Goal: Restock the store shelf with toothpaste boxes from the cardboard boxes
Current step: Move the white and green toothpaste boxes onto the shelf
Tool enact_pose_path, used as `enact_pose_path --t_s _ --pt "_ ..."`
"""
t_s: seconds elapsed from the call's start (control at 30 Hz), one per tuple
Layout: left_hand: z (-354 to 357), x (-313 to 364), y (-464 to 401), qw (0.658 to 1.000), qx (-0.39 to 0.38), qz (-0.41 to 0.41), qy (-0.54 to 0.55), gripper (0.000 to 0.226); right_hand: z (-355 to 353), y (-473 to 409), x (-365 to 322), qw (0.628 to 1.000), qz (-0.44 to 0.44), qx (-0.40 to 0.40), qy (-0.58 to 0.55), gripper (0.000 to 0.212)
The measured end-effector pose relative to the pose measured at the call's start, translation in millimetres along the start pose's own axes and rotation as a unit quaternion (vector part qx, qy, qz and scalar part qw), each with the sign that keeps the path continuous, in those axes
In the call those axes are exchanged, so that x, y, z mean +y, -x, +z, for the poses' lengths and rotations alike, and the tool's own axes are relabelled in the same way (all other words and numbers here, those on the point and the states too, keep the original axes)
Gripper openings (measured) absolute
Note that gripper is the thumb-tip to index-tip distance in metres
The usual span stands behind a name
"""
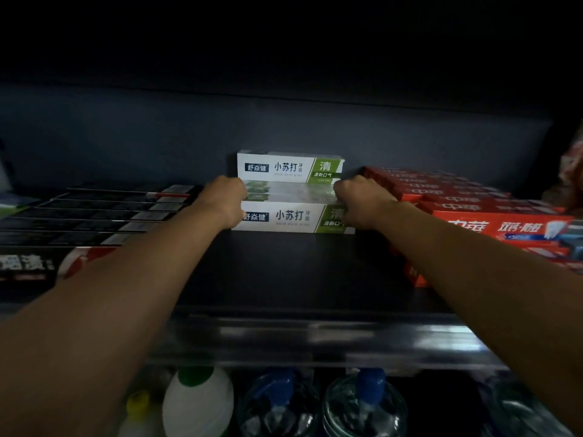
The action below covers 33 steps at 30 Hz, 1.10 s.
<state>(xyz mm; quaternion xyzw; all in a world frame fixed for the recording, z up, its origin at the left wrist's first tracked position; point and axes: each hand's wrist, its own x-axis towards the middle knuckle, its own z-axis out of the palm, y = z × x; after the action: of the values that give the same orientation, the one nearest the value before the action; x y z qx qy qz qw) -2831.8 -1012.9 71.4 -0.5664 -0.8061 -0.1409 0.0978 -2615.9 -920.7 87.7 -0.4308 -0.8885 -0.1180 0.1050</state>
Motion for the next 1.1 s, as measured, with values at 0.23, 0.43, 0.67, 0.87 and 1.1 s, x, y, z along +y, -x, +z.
enact_pose_path --t_s 0.23,0.43,0.67,0.87,1.1 --pt "-5 2 6 1.000 -0.012 0.010 -0.021 0.032 1 2 -1 1.000 -0.002 -0.006 0.011 0.031" --pt "-28 9 24 0.999 -0.020 0.025 0.007 0.019 -13 13 -7 0.999 -0.016 -0.003 0.033 0.038" --pt "-61 27 73 0.991 0.009 0.122 0.049 0.040 -40 61 -36 0.995 -0.069 0.050 0.055 0.041" --pt "-74 35 148 0.983 0.002 0.174 0.054 0.049 -45 146 -60 0.990 -0.106 0.078 0.045 0.033" --pt "-59 19 237 0.972 -0.072 0.216 0.065 0.042 -17 237 -87 0.982 -0.173 0.067 0.017 0.035"
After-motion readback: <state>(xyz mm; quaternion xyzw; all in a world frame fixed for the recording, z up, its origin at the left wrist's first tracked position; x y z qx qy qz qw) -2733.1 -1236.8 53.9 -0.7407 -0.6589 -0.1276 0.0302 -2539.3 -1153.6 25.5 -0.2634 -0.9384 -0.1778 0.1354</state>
